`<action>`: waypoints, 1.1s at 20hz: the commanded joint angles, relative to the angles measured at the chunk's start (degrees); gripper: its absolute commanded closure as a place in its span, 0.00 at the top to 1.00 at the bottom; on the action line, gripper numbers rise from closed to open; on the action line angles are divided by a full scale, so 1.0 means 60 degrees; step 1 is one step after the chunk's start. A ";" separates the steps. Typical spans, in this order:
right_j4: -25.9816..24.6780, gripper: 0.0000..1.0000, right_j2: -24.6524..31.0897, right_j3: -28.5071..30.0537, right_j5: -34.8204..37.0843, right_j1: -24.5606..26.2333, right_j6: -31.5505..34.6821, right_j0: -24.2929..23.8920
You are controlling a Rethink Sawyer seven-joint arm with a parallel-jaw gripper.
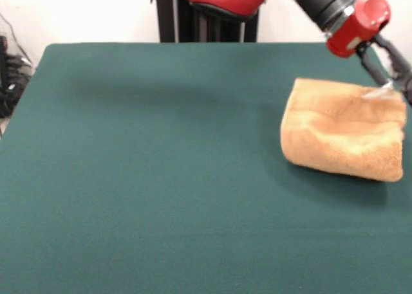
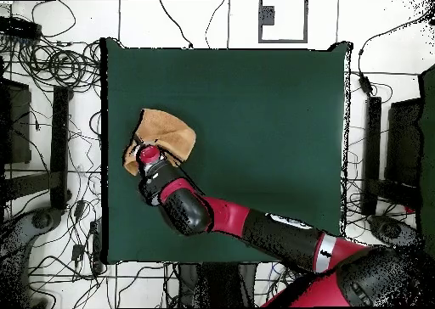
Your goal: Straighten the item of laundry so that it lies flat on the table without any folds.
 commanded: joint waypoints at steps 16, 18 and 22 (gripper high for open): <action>-0.0316 1.00 -0.2201 -0.1080 0.0563 -0.3233 -0.0507 0.1624; -0.0398 1.00 -0.3360 -0.1426 0.0736 -0.3788 -0.1238 0.2286; -0.0139 1.00 -0.6544 -0.2573 0.1280 -0.4530 -0.3045 0.4371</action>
